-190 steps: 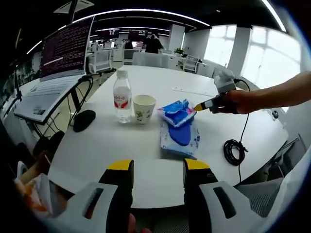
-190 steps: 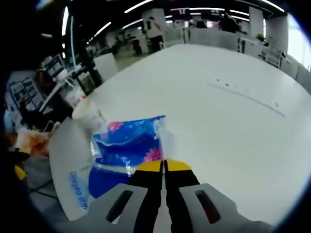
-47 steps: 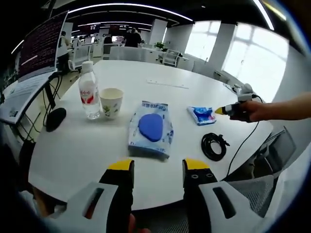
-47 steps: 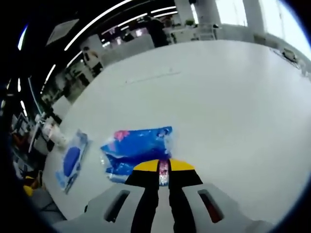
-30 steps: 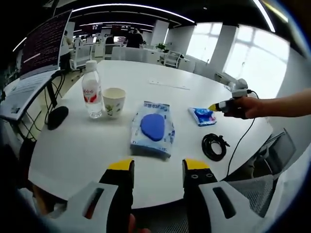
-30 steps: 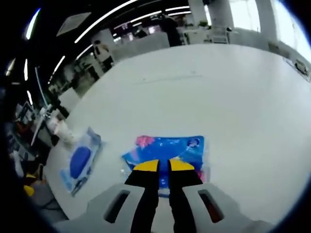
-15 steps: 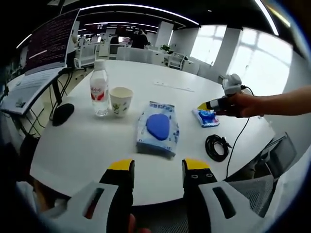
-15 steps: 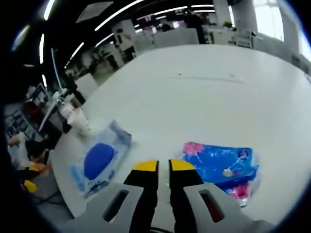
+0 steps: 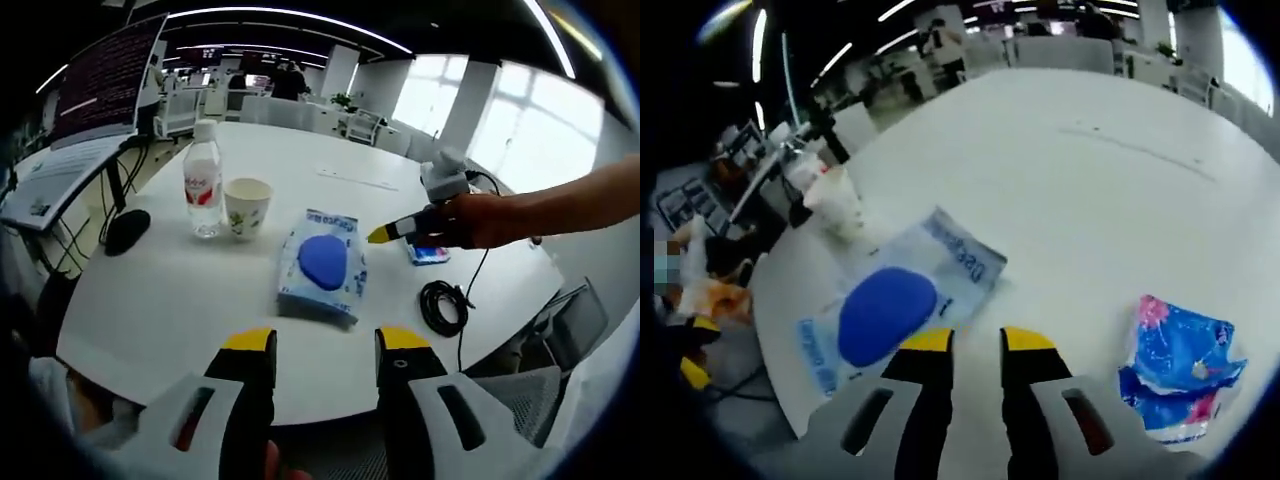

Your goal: Arrange the tabletop items into an orderly group along one side of the table until the central work area is clear of visible clutter.

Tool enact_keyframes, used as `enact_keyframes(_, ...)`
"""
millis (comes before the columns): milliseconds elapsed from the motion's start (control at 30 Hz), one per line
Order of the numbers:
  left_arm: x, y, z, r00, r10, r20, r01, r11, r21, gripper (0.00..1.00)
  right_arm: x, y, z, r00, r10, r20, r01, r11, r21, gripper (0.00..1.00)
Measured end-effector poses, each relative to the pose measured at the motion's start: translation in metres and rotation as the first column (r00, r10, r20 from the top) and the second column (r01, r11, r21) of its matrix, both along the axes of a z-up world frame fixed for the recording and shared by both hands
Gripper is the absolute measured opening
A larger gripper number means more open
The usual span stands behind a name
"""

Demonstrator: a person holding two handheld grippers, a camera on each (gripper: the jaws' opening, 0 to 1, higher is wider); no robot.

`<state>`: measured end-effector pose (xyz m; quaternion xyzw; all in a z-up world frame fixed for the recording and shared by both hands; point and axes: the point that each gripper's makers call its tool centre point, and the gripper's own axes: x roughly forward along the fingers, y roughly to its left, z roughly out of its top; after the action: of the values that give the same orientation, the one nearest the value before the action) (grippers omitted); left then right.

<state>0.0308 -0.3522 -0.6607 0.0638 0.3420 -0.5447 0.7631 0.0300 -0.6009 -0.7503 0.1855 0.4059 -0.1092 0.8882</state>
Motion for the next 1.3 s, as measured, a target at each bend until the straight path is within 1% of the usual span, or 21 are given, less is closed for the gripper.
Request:
enact_keyframes(200,0.005,0.005,-0.001,1.0,0.027,-0.006,-0.027,1.0,0.0,0.38,0.004,-0.003,-0.001,1.0,0.004,-0.005,-0.004,1.0,-0.007,0.16)
enact_keyframes(367,0.006,0.005,-0.004,0.999,0.033,-0.017,-0.033,0.999,0.002,0.38,0.007,-0.014,0.001,1.0,-0.005,-0.003,0.005,1.0,-0.007,0.16)
enact_keyframes(567,0.004,0.003,-0.008,0.999,0.032,-0.031,-0.032,0.999,0.007,0.38,0.011,-0.023,0.004,1.0,0.019,-0.009,-0.019,0.999,-0.026,0.17)
enact_keyframes(667,0.002,0.002,-0.011,0.999,0.032,-0.041,-0.032,0.999,0.01,0.38,0.013,-0.026,0.003,0.999,0.032,-0.015,-0.032,0.999,-0.035,0.17)
enact_keyframes(733,0.001,0.001,-0.013,0.998,0.033,-0.049,-0.033,0.999,0.011,0.38,0.015,-0.025,0.004,0.998,0.053,-0.019,-0.053,0.998,-0.044,0.17)
enact_keyframes(800,-0.001,0.0,-0.016,0.998,0.034,-0.058,-0.034,0.999,0.012,0.38,0.018,-0.025,0.003,0.995,0.1,-0.029,-0.102,0.992,-0.068,0.18)
enact_keyframes(833,-0.002,0.0,-0.018,0.997,0.035,-0.065,-0.034,0.999,0.013,0.38,0.02,-0.024,0.003,0.989,0.14,-0.039,-0.143,0.986,-0.087,0.19)
enact_keyframes(933,-0.005,-0.001,-0.023,0.996,0.036,-0.079,-0.034,0.999,0.019,0.38,0.024,-0.023,0.001,0.979,0.195,-0.064,-0.201,0.973,-0.114,0.2)
enact_keyframes(1000,-0.007,-0.002,-0.027,0.995,0.036,-0.091,-0.034,0.999,0.022,0.38,0.029,-0.025,-0.002,0.975,0.211,-0.072,-0.219,0.968,-0.122,0.2)
enact_keyframes(1133,-0.009,-0.002,-0.029,0.994,0.032,-0.1,-0.029,0.999,0.028,0.38,0.036,-0.025,-0.004,0.964,0.25,-0.091,-0.26,0.956,-0.135,0.2)
enact_keyframes(1300,-0.008,-0.002,-0.031,0.994,0.029,-0.106,-0.025,0.999,0.037,0.38,0.044,-0.028,-0.008,0.962,0.257,-0.096,-0.268,0.954,-0.132,0.2)
